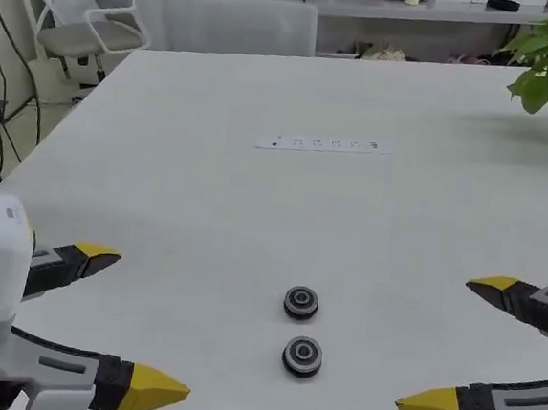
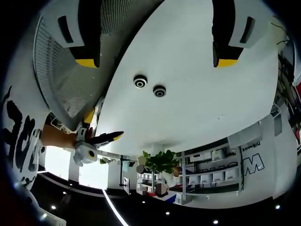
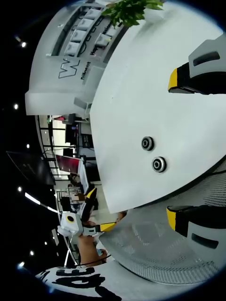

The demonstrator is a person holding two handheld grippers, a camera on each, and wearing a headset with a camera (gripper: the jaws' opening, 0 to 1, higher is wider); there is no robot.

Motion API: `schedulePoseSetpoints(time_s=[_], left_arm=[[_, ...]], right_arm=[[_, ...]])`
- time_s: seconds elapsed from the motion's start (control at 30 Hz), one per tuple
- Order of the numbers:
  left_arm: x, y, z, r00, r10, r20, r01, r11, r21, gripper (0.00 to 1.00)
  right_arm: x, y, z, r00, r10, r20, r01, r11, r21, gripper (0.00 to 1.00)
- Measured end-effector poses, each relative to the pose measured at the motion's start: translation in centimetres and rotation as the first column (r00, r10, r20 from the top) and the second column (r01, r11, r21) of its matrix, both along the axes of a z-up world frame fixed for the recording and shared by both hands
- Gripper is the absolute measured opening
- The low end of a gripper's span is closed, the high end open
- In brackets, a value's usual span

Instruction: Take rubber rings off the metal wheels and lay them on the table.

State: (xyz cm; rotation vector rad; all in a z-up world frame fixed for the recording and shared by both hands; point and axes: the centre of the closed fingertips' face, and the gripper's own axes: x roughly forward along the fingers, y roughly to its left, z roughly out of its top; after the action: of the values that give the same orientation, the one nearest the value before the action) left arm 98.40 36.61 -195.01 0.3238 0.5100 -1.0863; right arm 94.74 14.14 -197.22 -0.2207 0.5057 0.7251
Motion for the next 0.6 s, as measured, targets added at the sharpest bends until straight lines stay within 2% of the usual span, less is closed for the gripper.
schedulePoseSetpoints(time_s=[0.6], left_arm=[[0.13, -0.03, -0.28, 1.0, -0.006, -0.005, 0.006, 1.0, 0.013, 0.98]], right_arm=[[0.39, 0.27, -0.01, 1.0, 0.013, 0.01, -0.014, 1.0, 0.008, 0.99]])
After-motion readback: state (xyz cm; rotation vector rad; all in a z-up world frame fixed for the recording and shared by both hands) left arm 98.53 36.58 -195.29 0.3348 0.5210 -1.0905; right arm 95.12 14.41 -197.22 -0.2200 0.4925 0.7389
